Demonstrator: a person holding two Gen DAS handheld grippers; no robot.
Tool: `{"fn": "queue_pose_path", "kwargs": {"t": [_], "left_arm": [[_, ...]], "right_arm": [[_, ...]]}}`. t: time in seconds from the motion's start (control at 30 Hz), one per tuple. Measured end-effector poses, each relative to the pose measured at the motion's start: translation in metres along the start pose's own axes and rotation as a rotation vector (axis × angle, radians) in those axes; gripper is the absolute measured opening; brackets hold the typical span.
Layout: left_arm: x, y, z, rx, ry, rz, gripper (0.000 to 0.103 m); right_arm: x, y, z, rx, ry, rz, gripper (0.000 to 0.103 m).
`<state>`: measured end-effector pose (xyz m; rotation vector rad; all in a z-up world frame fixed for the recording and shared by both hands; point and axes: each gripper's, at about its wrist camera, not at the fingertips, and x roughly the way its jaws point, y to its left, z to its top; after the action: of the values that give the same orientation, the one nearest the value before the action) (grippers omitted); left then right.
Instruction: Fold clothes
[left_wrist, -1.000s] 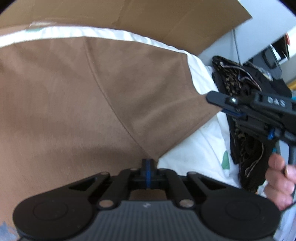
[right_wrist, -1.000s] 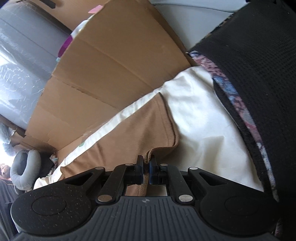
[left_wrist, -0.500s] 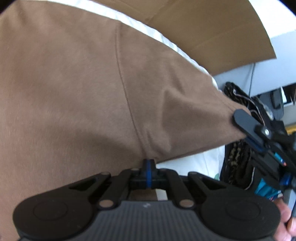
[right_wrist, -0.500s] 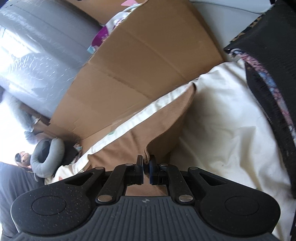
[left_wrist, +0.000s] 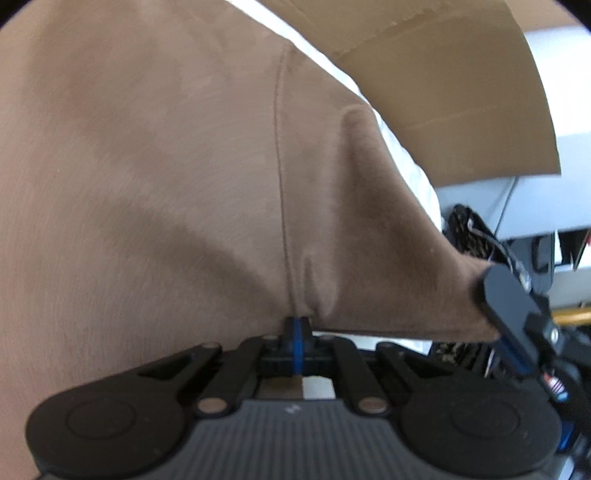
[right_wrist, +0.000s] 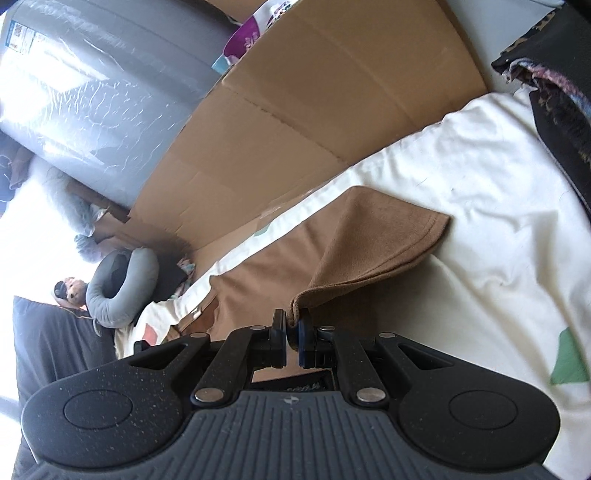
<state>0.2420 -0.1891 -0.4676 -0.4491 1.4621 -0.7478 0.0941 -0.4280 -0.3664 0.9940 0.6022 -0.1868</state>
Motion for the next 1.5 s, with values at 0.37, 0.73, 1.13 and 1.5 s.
{"fn": "queue_pose_path", "kwargs": {"t": [0.37,0.73,1.13,1.5], "left_arm": [[-0.004,0.011,0.000,-0.078,-0.008,-0.043,0.001],[-0.058,0.008,-0.001,0.021,0.012,0.035,0.039],[-0.106,-0.011,0.006,0.228,-0.078,0.191,0.054],[-0.069,-0.054,-0.013,0.515,-0.046,0.209,0.056]], "right_arm": [[0.004,0.001,-0.018,0.028,0.042,0.038,0.004],[0.001,0.005,-0.023,-0.034,0.074,0.058,0.032],[-0.007,-0.007,-0.041,-0.089,0.094,-0.019,0.036],[0.003,-0.028,-0.047,-0.150,0.106,-0.164,0.036]]}}
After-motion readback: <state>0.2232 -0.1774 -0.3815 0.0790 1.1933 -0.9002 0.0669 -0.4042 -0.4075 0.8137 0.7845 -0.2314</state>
